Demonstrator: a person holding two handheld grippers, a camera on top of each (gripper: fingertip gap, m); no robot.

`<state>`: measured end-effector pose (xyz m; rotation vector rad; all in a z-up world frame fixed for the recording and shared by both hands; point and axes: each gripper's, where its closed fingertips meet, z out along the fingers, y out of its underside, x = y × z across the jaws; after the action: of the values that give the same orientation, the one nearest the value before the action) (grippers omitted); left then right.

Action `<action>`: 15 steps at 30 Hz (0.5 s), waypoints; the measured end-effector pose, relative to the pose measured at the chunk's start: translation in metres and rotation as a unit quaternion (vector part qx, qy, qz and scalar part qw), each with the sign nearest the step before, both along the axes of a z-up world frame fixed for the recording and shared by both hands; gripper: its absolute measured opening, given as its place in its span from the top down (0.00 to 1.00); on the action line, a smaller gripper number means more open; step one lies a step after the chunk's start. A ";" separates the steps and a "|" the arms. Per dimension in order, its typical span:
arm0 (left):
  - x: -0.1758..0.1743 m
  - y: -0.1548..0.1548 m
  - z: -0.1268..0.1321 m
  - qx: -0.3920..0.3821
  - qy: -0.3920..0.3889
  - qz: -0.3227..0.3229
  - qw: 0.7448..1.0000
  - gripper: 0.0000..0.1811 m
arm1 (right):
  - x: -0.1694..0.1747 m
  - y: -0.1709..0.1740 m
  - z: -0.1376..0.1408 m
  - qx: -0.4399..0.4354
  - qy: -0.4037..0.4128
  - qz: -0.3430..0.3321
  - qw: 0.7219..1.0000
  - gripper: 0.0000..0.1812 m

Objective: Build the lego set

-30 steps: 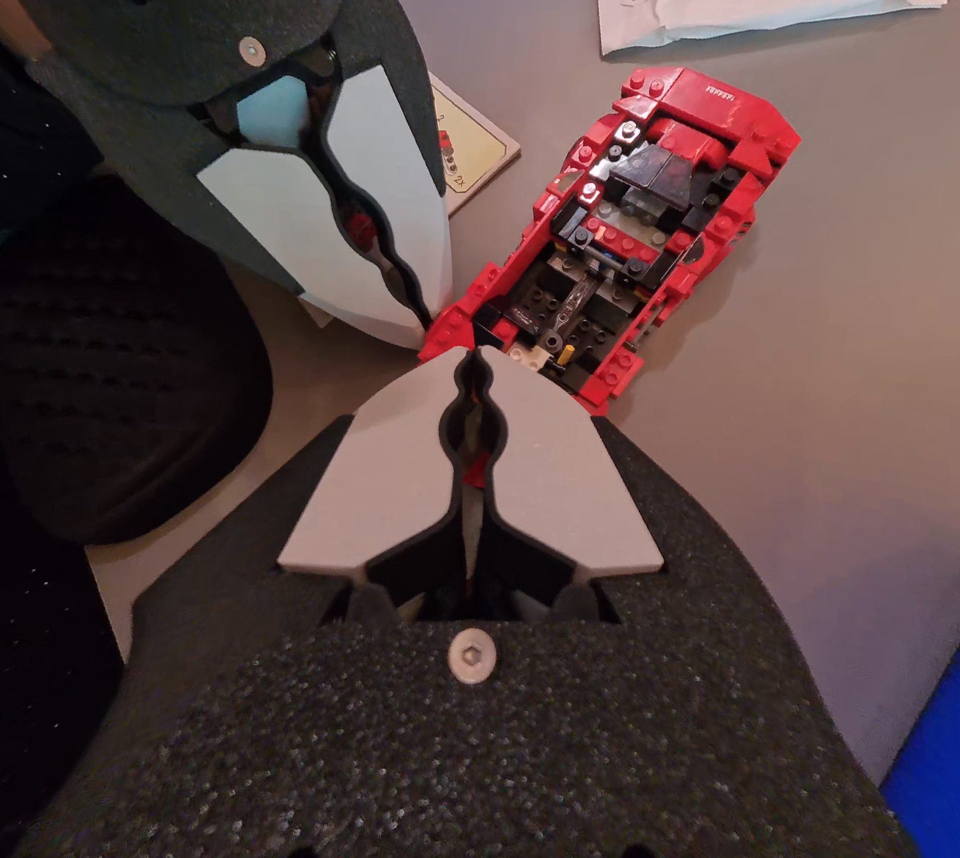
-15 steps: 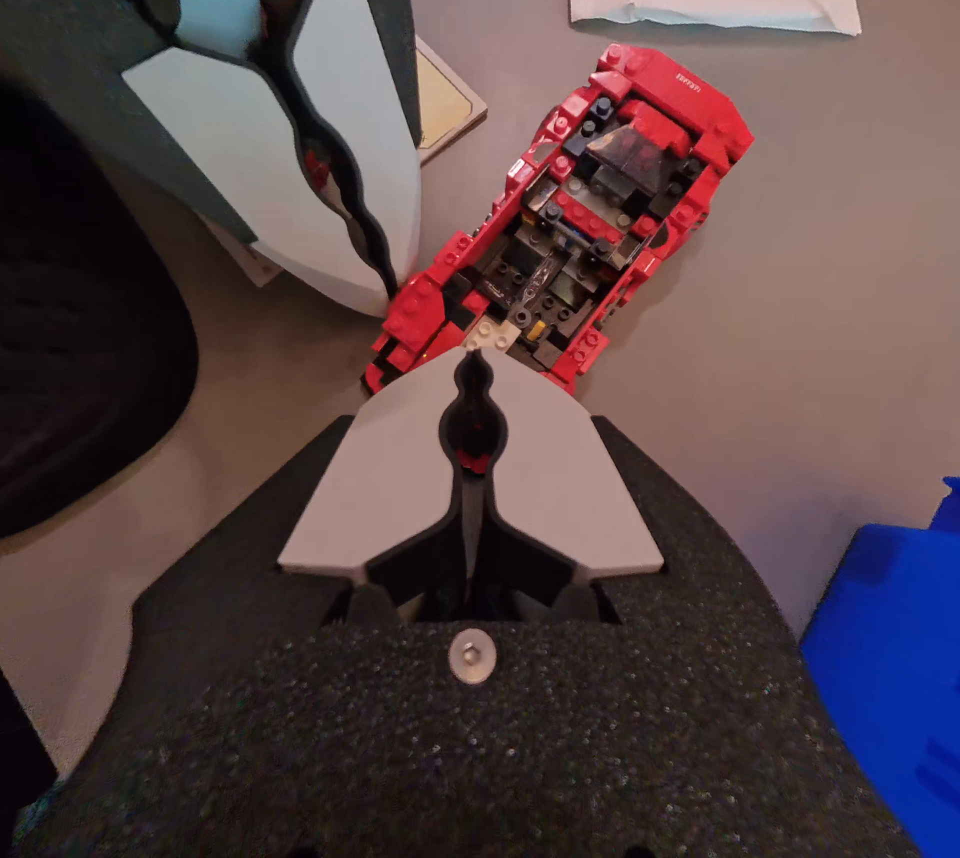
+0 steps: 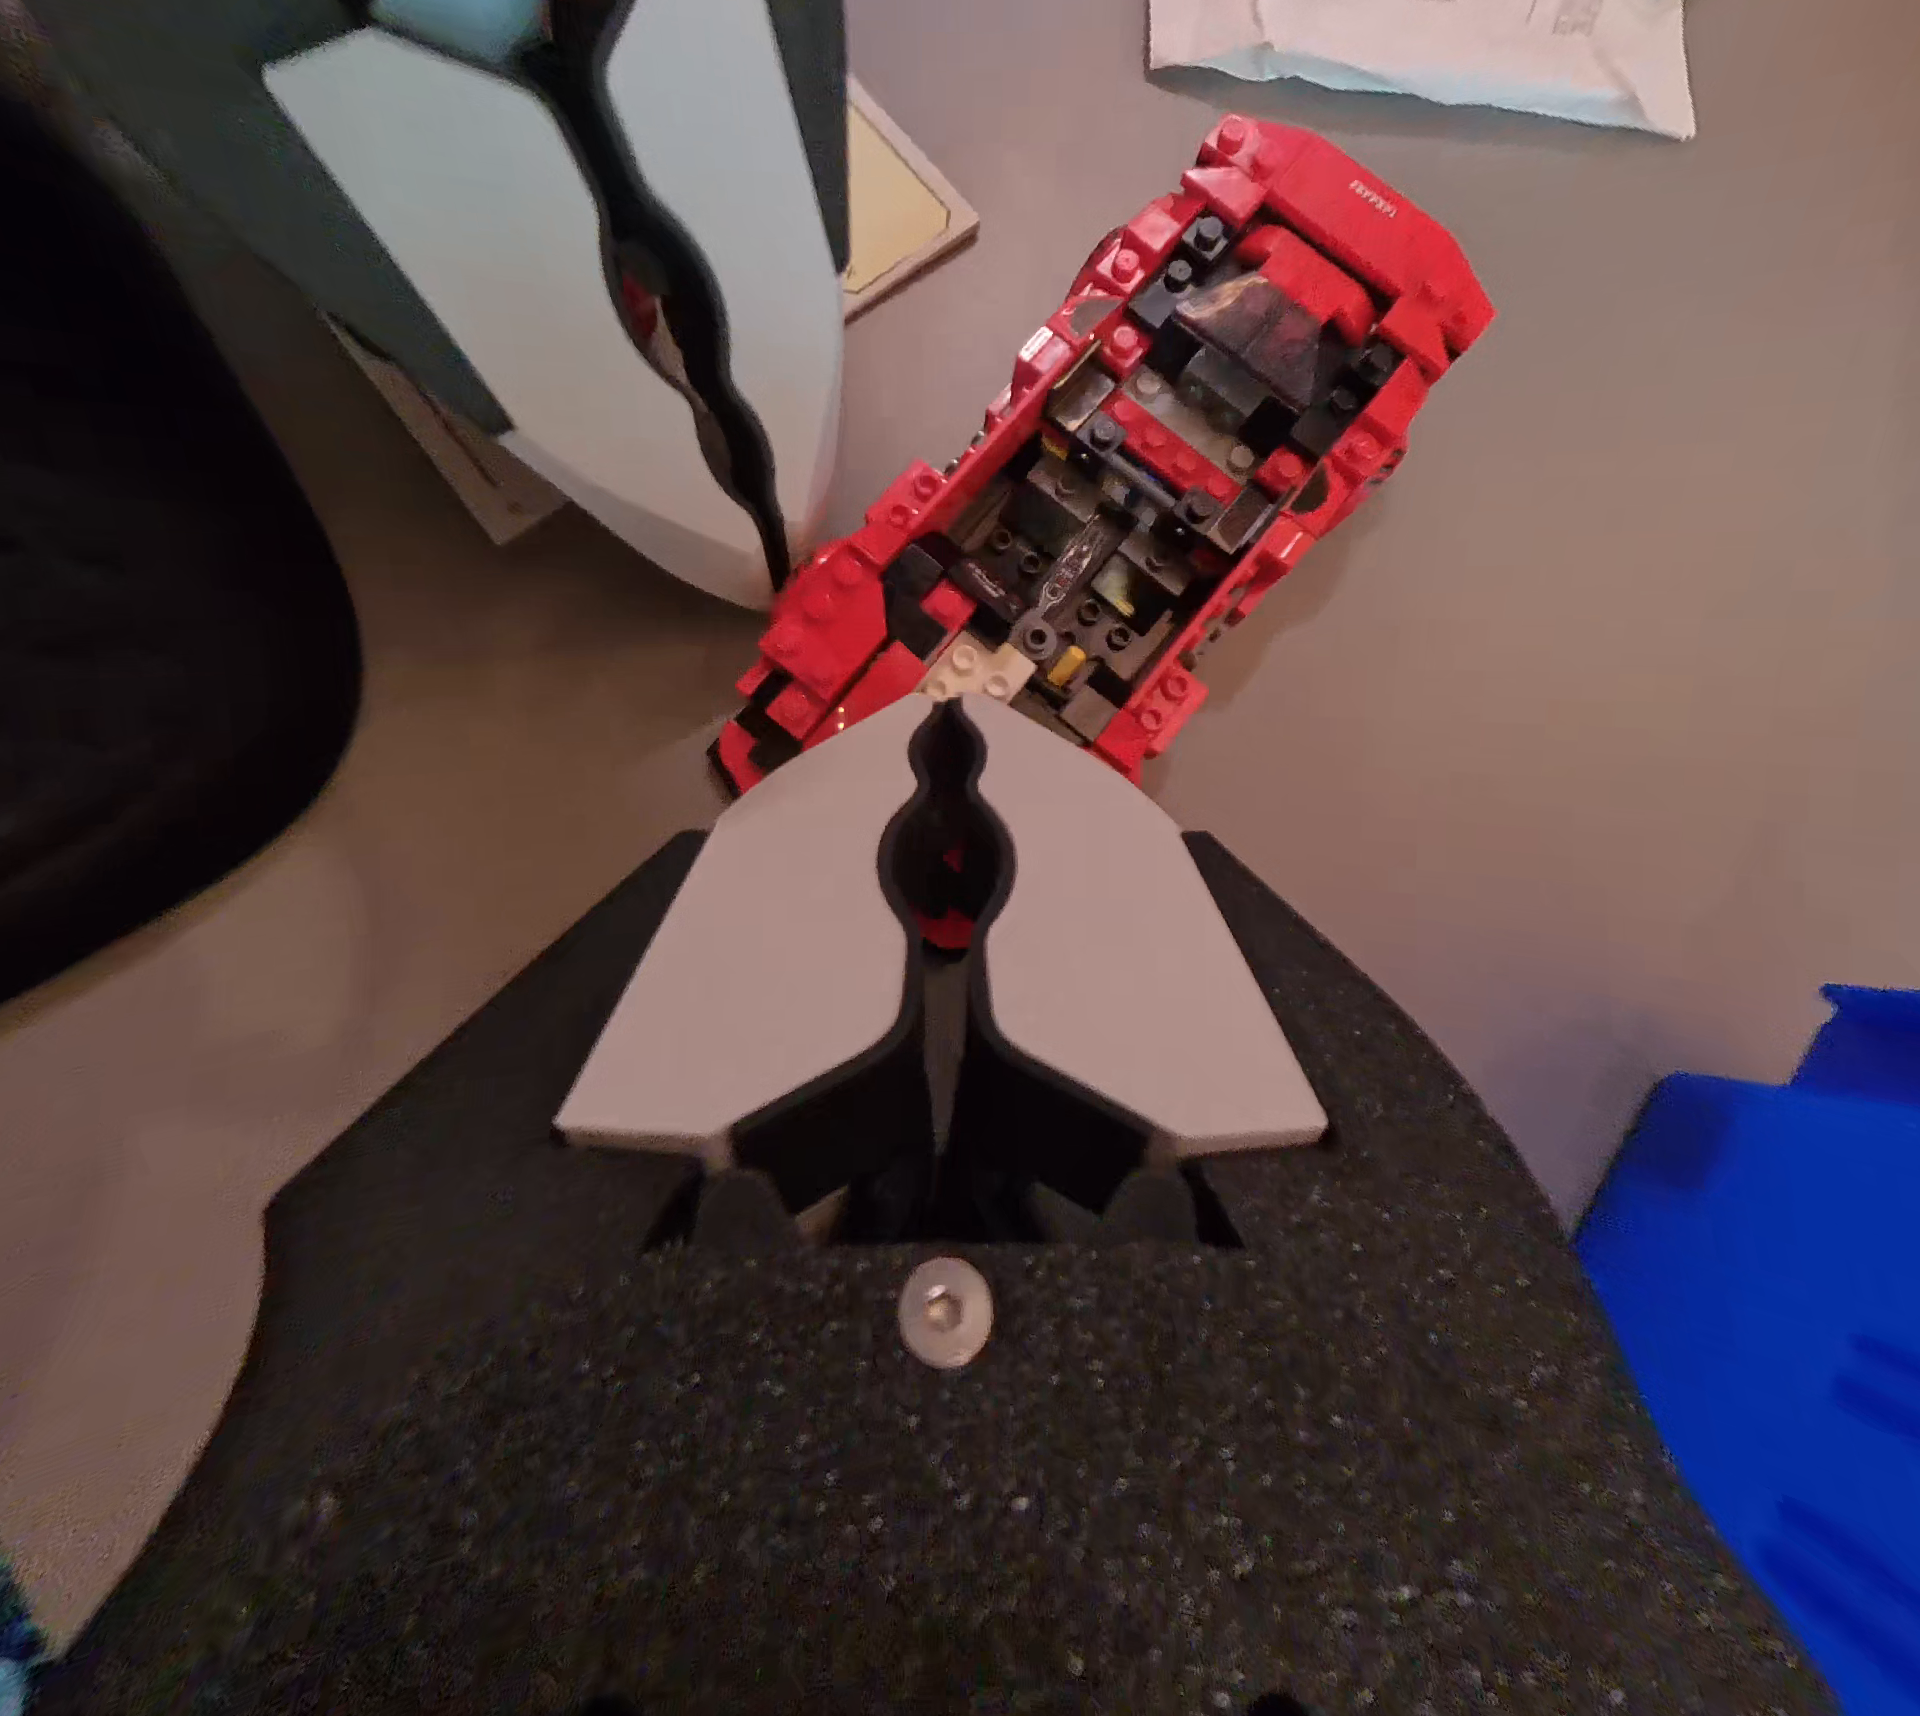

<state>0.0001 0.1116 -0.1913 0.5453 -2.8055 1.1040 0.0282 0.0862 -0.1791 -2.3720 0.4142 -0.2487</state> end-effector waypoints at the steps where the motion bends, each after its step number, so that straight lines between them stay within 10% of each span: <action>1: 0.001 0.000 0.000 0.000 0.000 0.002 1.000 1.00 | 0.001 0.001 0.000 -0.006 -0.013 0.005 1.000 1.00; 15: 0.002 0.002 -0.001 0.006 0.002 0.001 1.000 1.00 | -0.005 0.008 0.002 0.076 0.069 0.003 0.995 1.00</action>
<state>0.0017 0.1131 -0.1928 0.5518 -2.8107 1.0865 0.0232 0.0943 -0.1773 -2.2480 0.4738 -0.0478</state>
